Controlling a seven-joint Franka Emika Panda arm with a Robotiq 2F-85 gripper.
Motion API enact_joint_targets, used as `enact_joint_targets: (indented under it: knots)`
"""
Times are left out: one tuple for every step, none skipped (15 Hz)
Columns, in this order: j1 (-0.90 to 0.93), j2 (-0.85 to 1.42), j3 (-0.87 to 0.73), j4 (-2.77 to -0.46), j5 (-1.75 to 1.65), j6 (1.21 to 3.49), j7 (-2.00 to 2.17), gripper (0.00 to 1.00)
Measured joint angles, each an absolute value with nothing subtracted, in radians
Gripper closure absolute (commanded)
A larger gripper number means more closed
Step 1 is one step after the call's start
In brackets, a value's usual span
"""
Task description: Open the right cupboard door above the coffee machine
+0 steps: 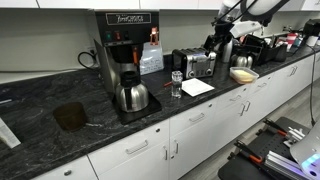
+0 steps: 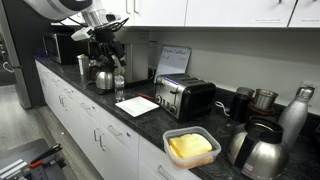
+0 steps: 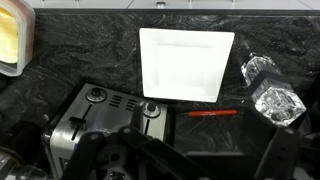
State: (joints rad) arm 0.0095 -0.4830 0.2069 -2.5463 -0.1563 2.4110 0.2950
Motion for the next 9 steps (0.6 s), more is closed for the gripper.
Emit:
enact_joint_targets:
  knots:
    - [0.01,-0.483,0.207,-2.546,-0.156,2.411,0.297,0.0]
    - [0.009,-0.483,0.207,-2.542,-0.157,2.414,0.301,0.0]
    - [0.006,-0.483,0.207,-2.534,-0.162,2.426,0.303,0.0]
    - [0.003,-0.482,0.207,-2.521,-0.172,2.446,0.305,0.0]
    - [0.001,-0.48,0.207,-2.505,-0.181,2.465,0.305,0.0]
    - [0.0,-0.477,0.207,-2.487,-0.19,2.484,0.305,0.0]
    - [0.0,-0.47,0.207,-2.468,-0.198,2.5,0.304,0.0]
    - [0.002,-0.458,0.208,-2.448,-0.199,2.521,0.301,0.0]
    - [0.006,-0.442,0.209,-2.428,-0.199,2.545,0.3,0.0]
